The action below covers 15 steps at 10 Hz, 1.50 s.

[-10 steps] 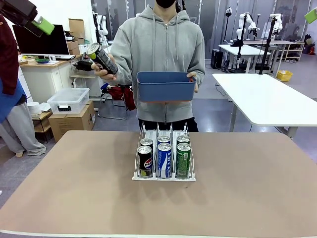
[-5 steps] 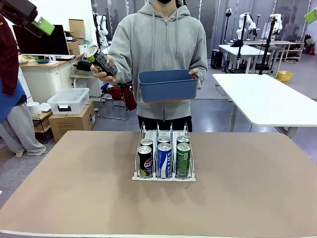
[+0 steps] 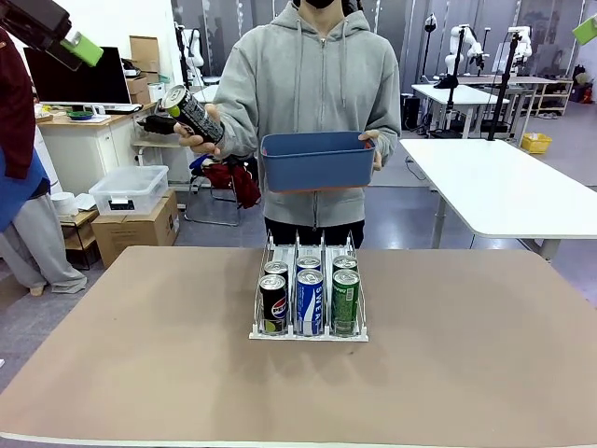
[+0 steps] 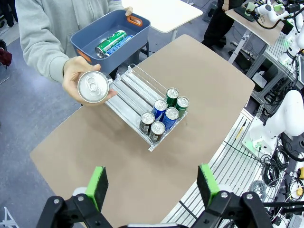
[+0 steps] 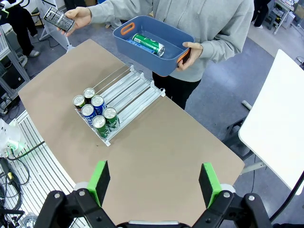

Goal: Fill the beverage cans into the dispenser.
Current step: Pick up the Pepsi coke handed by the human.

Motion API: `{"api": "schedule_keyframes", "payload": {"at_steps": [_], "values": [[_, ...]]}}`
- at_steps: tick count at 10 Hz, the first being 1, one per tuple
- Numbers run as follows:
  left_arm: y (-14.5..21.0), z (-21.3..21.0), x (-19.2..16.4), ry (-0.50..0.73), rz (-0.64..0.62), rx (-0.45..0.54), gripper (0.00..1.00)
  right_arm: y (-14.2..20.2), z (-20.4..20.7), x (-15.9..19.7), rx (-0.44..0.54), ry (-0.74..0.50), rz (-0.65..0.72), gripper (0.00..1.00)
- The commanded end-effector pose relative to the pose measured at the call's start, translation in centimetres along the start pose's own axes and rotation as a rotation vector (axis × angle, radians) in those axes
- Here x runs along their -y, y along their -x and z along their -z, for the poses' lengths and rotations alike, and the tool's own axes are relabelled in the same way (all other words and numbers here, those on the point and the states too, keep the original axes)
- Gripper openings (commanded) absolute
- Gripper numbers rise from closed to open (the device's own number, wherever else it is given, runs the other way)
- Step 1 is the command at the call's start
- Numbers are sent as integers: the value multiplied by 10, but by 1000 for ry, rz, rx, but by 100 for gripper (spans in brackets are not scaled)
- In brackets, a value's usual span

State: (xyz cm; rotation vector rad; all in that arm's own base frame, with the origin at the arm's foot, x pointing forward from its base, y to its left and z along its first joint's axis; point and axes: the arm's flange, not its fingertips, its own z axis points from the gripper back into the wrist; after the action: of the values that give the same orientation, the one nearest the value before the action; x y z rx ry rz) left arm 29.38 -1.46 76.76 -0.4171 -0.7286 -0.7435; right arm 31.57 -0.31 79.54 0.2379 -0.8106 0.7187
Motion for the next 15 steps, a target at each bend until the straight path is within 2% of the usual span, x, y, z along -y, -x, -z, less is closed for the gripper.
{"api": "schedule_keyframes", "payload": {"at_steps": [1,3,4,6,7,9,13,15], "values": [[1,-1,-1,14,-2,-1,100,1,0,0,-2,-7,1,100],[0,0,0,0,0,0,100,1,0,0,-2,-7,1,100],[2,7,-3,-71,6,-24,100,1,0,0,-2,-7,1,100],[3,29,13,-145,50,16,100,1,0,0,-2,-7,1,100],[-2,35,4,-160,90,39,100,1,0,0,-2,-7,1,100],[-1,52,10,-207,118,78,100,1,0,0,-2,-7,1,100],[-12,86,4,-235,154,52,100,1,0,0,-2,-7,1,100],[-17,101,3,-246,180,71,100,1,0,0,-2,-7,1,100]]}}
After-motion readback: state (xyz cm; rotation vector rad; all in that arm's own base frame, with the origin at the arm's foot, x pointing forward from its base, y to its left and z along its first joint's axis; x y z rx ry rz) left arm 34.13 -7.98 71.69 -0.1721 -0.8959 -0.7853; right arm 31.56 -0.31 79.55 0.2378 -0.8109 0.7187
